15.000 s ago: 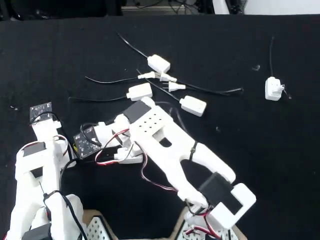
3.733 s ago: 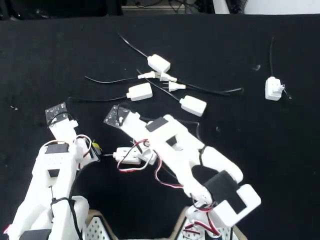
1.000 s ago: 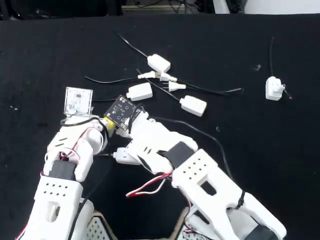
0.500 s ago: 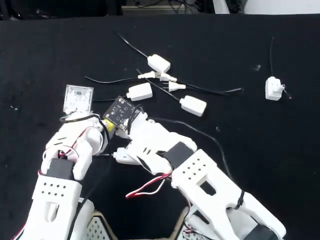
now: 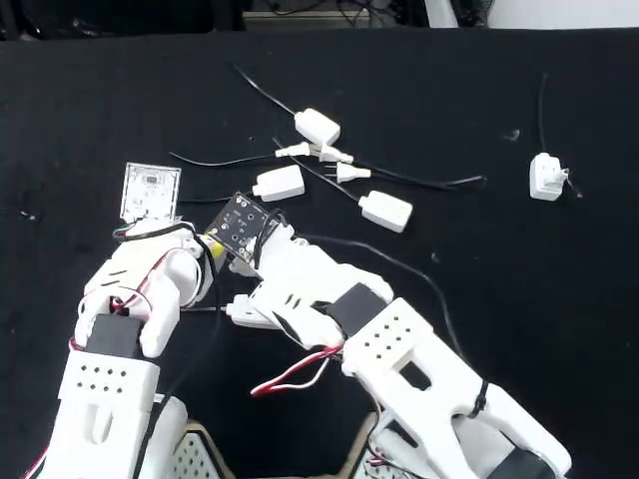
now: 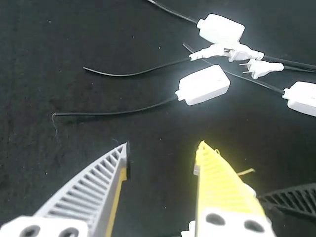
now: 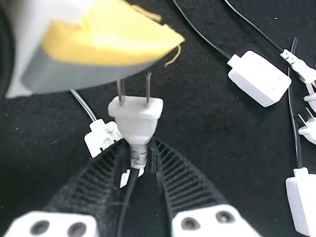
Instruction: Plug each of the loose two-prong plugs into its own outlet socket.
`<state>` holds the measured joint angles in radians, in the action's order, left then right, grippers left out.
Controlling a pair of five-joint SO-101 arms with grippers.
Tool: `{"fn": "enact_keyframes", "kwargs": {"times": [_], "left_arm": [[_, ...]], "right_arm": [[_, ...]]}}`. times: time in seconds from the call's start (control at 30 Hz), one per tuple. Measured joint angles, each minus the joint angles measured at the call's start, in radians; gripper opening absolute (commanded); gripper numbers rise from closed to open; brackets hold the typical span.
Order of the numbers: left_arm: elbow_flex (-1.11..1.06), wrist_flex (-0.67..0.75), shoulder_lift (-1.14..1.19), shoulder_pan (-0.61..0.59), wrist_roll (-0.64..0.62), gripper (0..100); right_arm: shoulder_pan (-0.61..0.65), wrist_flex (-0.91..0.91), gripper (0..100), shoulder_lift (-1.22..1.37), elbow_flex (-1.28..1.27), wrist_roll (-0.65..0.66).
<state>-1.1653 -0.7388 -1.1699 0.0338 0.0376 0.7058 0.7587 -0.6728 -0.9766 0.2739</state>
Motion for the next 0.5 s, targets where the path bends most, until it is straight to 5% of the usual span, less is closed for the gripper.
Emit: {"fn": "enact_keyframes", "kwargs": {"times": [0.33,0.5], "left_arm": [[0.000,-0.124,-0.221,0.002,0.000,23],[-0.106,-0.126,-0.353,0.106,0.000,23]], "right_arm": [[0.000,0.000,1.0,0.000,0.000,0.000],[0.000,0.000,1.0,0.000,0.000,0.000]]}}
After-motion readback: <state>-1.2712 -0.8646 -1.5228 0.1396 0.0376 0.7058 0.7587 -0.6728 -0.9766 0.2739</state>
